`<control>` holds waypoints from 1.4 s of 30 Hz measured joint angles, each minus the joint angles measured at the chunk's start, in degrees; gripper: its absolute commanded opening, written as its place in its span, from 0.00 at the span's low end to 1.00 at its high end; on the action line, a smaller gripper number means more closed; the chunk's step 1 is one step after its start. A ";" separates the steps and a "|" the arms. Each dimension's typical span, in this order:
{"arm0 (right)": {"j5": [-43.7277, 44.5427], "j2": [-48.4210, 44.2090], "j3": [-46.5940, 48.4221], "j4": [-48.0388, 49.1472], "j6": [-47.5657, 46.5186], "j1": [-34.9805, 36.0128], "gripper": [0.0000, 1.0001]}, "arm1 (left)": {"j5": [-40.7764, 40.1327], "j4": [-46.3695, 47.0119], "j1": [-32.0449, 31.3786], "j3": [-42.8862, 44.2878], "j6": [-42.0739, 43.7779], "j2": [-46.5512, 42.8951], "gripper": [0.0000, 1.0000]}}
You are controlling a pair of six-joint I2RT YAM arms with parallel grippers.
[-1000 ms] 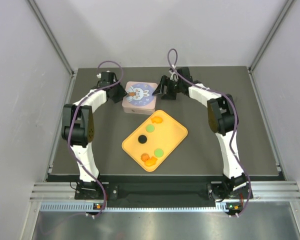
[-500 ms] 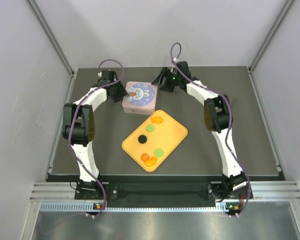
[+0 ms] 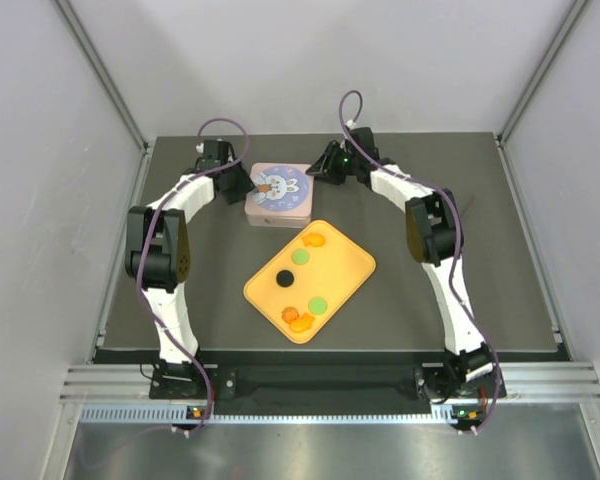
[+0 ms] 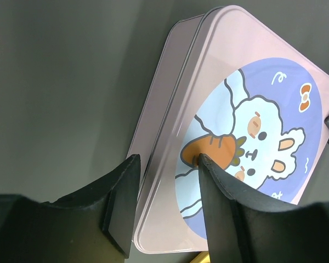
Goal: Pack the cookies
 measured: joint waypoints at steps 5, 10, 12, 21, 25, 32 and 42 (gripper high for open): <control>1.27 -2.91 -5.33 1.97 -1.33 -0.07 0.82 | -0.07 -0.15 0.00 0.02 0.44 -0.02 0.68; 1.75 -6.32 -8.92 2.08 -4.37 -0.59 1.00 | -0.04 0.04 -0.02 -0.13 2.01 -0.52 0.78; 2.32 -9.11 -9.88 2.27 -5.92 -0.83 1.00 | -0.11 0.20 -0.02 -0.17 2.89 -1.79 0.79; 9.27 -42.01 -28.20 5.42 -13.22 -2.10 1.00 | 0.02 0.76 -0.11 -0.76 4.09 -17.94 0.79; 14.43 -61.33 -41.59 5.97 -15.69 -2.36 1.00 | 1.11 0.59 -0.44 -7.30 4.31 -30.47 0.79; 23.30 -82.40 -60.22 4.48 -17.97 -2.49 1.00 | 3.50 -1.53 -1.22 -22.23 6.91 -50.69 0.80; 26.62 -85.92 -63.98 0.94 -19.67 -2.60 1.00 | 4.28 -4.74 -1.42 -29.27 10.03 -57.70 0.80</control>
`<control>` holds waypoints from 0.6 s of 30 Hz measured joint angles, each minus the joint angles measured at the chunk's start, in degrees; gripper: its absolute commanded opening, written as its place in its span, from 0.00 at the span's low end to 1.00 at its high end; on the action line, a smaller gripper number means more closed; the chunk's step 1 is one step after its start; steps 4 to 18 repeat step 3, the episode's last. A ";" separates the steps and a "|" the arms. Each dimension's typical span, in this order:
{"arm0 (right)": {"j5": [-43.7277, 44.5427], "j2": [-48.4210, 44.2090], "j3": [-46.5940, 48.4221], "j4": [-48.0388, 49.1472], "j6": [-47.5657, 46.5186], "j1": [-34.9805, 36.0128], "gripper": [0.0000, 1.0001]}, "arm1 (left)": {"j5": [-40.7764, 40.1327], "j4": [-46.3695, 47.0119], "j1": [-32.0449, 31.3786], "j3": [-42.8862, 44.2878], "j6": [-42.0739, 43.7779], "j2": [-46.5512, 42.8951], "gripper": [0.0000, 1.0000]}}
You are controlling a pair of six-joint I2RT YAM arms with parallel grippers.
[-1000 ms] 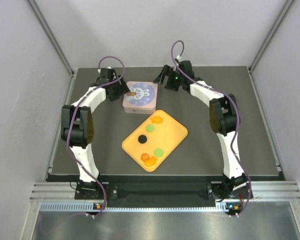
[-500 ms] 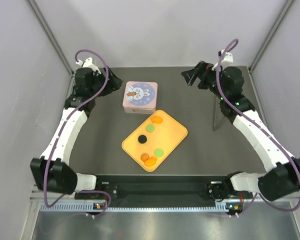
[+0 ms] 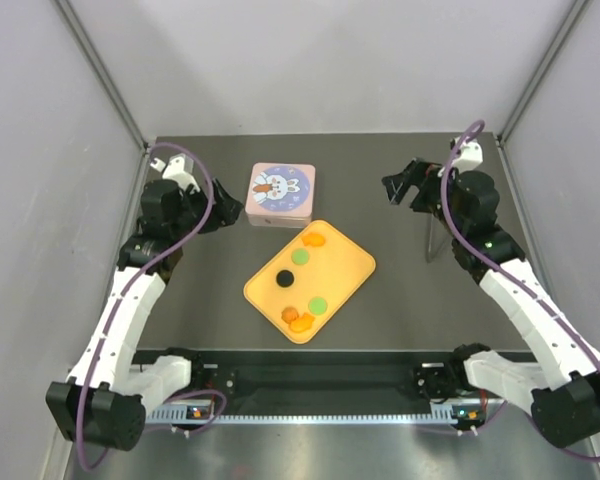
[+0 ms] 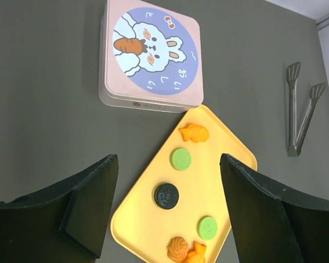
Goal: Pack the cookies
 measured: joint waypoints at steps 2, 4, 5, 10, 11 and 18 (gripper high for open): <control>0.13 0.00 -0.02 -0.50 -0.20 0.00 1.00 | 0.20 -0.22 0.00 0.00 0.26 -0.11 0.80; 0.20 0.00 0.00 -0.72 -0.39 0.00 1.00 | 0.24 -0.24 0.00 0.00 0.44 -0.22 0.80; 0.20 0.00 0.00 -0.72 -0.39 0.00 1.00 | 0.24 -0.24 0.00 0.00 0.44 -0.22 0.80; 0.20 0.00 0.00 -0.72 -0.39 0.00 1.00 | 0.24 -0.24 0.00 0.00 0.44 -0.22 0.80; 0.20 0.00 0.00 -0.72 -0.39 0.00 1.00 | 0.24 -0.24 0.00 0.00 0.44 -0.22 0.80; 0.20 0.00 0.00 -0.72 -0.39 0.00 1.00 | 0.24 -0.24 0.00 0.00 0.44 -0.22 0.80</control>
